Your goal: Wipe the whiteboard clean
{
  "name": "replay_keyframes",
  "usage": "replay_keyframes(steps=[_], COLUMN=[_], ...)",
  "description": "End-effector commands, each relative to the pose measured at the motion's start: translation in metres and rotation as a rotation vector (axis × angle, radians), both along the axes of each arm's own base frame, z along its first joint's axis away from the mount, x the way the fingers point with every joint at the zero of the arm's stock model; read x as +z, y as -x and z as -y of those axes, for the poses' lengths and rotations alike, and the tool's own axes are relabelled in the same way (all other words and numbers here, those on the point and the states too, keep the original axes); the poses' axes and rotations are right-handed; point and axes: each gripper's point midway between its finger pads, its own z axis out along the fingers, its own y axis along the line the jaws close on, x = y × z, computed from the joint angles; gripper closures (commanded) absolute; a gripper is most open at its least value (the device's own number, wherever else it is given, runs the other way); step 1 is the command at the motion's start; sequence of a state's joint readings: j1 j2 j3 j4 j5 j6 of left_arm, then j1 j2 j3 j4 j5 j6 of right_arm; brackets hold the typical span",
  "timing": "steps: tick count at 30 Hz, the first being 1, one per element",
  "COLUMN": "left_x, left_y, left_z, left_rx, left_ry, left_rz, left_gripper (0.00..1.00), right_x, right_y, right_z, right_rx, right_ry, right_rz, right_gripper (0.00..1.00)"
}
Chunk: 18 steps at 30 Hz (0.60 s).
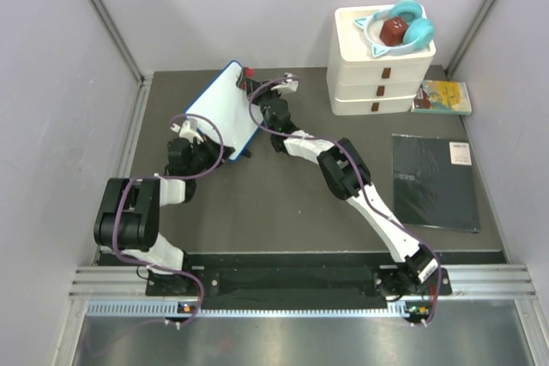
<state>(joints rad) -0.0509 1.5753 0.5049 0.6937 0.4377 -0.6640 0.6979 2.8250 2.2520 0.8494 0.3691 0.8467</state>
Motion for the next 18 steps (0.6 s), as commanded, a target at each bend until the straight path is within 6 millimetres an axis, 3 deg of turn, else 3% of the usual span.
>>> replay_keyframes(steps=[1, 9, 11, 12, 14, 15, 18], left_x=[-0.090, -0.098, -0.101, -0.101, -0.108, -0.110, -0.113], left_y=[0.083, 0.085, 0.089, 0.091, 0.099, 0.103, 0.110], left_z=[0.012, 0.013, 0.013, 0.014, 0.013, 0.015, 0.018], left_rx=[-0.094, -0.055, -0.052, -0.042, -0.026, -0.023, -0.022], left_ry=[-0.058, -0.084, -0.076, -0.065, -0.052, -0.032, -0.012], left_rz=[-0.423, -0.483, -0.498, -0.508, -0.533, -0.548, -0.575], left_gripper=[1.00, 1.00, 1.00, 1.00, 1.00, 1.00, 1.00], right_x=[0.034, 0.059, 0.055, 0.069, 0.062, 0.070, 0.069], right_y=[0.009, 0.003, -0.002, -0.003, -0.007, -0.007, -0.008], right_z=[-0.012, -0.007, -0.006, -0.007, -0.007, -0.006, -0.006], right_rx=[0.051, 0.034, 0.022, 0.018, 0.006, 0.003, 0.001], right_ry=[0.046, 0.031, 0.036, 0.019, 0.021, 0.003, 0.004], right_rz=[0.042, 0.072, 0.061, 0.082, 0.069, 0.080, 0.074], right_gripper=[1.00, 1.00, 1.00, 1.00, 1.00, 1.00, 1.00])
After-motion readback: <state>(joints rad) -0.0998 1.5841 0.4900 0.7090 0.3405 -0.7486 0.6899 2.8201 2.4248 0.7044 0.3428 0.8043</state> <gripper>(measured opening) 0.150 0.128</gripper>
